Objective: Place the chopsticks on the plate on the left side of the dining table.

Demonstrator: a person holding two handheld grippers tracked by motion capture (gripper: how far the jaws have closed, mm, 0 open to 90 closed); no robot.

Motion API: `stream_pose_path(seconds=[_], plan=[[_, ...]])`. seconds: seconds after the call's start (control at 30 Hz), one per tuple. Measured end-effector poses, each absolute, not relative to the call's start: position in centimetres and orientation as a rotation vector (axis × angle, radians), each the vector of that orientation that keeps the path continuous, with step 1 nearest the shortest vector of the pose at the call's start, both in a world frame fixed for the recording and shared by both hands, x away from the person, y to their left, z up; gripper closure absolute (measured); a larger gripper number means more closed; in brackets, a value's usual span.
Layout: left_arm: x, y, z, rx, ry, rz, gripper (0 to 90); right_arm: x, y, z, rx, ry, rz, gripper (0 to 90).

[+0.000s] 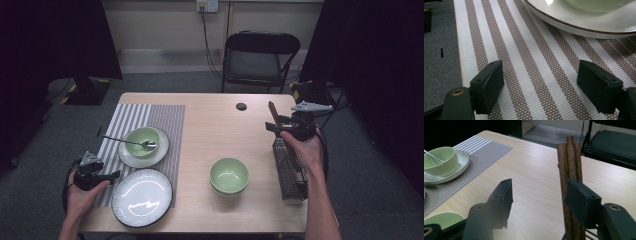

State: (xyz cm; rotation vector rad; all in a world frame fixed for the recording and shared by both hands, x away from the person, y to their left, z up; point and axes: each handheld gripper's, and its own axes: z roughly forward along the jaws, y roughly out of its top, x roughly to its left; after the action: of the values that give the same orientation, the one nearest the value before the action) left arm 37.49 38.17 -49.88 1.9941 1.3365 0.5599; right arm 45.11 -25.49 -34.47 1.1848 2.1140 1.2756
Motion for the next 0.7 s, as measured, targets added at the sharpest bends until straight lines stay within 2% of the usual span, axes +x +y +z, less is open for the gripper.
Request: stream_pose_path(seconds=[0.7], plan=[[37.48,38.16,-49.88,1.993,1.338,0.561,21.4,45.93,-25.43,-35.36,1.206,2.139,1.223,42.1]])
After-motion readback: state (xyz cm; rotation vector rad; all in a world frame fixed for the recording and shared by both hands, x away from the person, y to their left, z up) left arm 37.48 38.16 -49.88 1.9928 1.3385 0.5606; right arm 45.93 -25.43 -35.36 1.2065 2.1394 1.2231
